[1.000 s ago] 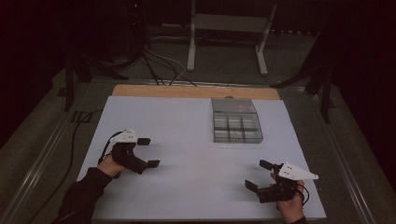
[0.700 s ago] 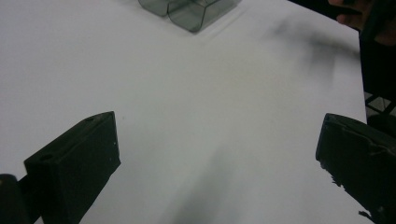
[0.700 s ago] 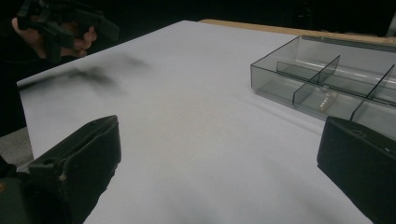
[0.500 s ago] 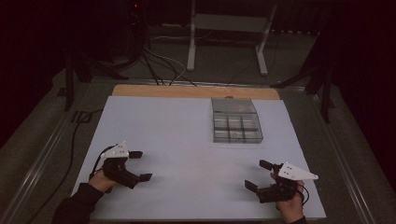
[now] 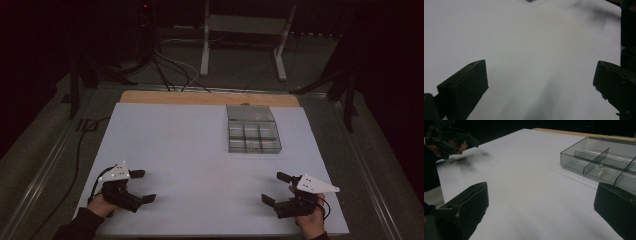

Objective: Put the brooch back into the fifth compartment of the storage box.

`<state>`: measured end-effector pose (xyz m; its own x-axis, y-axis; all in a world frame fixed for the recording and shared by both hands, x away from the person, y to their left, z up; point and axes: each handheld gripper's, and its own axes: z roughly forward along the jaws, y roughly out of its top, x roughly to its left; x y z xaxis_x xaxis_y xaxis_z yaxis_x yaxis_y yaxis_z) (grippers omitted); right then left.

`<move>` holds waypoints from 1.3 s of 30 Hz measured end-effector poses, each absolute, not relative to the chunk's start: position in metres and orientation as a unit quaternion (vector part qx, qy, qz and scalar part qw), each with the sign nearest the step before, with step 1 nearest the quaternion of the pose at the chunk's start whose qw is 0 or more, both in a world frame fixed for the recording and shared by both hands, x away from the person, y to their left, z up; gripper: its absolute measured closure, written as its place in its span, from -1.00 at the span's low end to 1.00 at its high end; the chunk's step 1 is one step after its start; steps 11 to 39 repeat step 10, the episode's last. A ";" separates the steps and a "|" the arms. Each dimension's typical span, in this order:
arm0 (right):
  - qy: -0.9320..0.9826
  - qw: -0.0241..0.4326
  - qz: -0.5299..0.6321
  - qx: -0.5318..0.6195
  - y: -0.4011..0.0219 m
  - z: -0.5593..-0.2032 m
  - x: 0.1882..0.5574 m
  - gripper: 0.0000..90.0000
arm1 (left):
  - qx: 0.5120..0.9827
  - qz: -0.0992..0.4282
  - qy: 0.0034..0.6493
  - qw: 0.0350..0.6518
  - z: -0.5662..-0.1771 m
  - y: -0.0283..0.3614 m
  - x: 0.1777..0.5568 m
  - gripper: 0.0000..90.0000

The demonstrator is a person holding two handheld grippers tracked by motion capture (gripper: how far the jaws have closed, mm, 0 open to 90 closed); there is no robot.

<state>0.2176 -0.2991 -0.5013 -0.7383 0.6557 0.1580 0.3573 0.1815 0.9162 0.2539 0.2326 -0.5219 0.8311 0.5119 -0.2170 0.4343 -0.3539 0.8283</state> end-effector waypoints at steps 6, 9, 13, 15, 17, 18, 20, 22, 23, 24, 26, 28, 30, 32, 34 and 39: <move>0.758 0.135 0.543 0.335 -0.299 -0.502 0.218 -1.00 | 0.826 0.040 0.287 0.483 -0.524 0.232 0.254 -0.98; 0.759 0.136 0.542 0.335 -0.299 -0.501 0.218 -1.00 | 0.829 0.038 0.287 0.479 -0.525 0.231 0.255 -0.98; 0.759 0.136 0.542 0.335 -0.299 -0.501 0.217 -1.00 | 0.828 0.037 0.288 0.481 -0.525 0.232 0.255 -0.98; 0.759 0.136 0.542 0.335 -0.299 -0.501 0.217 -1.00 | 0.828 0.037 0.288 0.481 -0.525 0.232 0.255 -0.98; 0.759 0.136 0.542 0.335 -0.299 -0.501 0.217 -1.00 | 0.828 0.037 0.288 0.481 -0.525 0.232 0.255 -0.98; 0.759 0.136 0.542 0.335 -0.299 -0.501 0.217 -1.00 | 0.828 0.037 0.288 0.481 -0.525 0.232 0.255 -0.98; 0.759 0.136 0.542 0.335 -0.299 -0.501 0.217 -1.00 | 0.828 0.037 0.288 0.481 -0.525 0.232 0.255 -0.98; 0.759 0.136 0.542 0.335 -0.299 -0.501 0.217 -1.00 | 0.828 0.037 0.288 0.481 -0.525 0.232 0.255 -0.98; 0.759 0.136 0.542 0.335 -0.299 -0.501 0.217 -1.00 | 0.828 0.037 0.288 0.481 -0.525 0.232 0.255 -0.98; 0.759 0.136 0.542 0.335 -0.299 -0.501 0.217 -1.00 | 0.828 0.037 0.288 0.481 -0.525 0.232 0.255 -0.98; 0.759 0.136 0.542 0.335 -0.299 -0.501 0.217 -1.00 | 0.828 0.037 0.288 0.481 -0.525 0.232 0.255 -0.98; 0.759 0.136 0.542 0.335 -0.299 -0.501 0.217 -1.00 | 0.828 0.037 0.288 0.481 -0.525 0.232 0.255 -0.98; 0.759 0.136 0.542 0.335 -0.299 -0.501 0.217 -1.00 | 0.828 0.037 0.288 0.481 -0.525 0.232 0.255 -0.98; 0.759 0.136 0.542 0.335 -0.299 -0.501 0.217 -1.00 | 0.828 0.037 0.288 0.481 -0.525 0.232 0.255 -0.98; 0.759 0.136 0.542 0.335 -0.299 -0.501 0.217 -1.00 | 0.828 0.037 0.288 0.481 -0.525 0.232 0.255 -0.98; 0.759 0.136 0.542 0.335 -0.299 -0.501 0.217 -1.00 | 0.828 0.037 0.288 0.481 -0.525 0.232 0.255 -0.98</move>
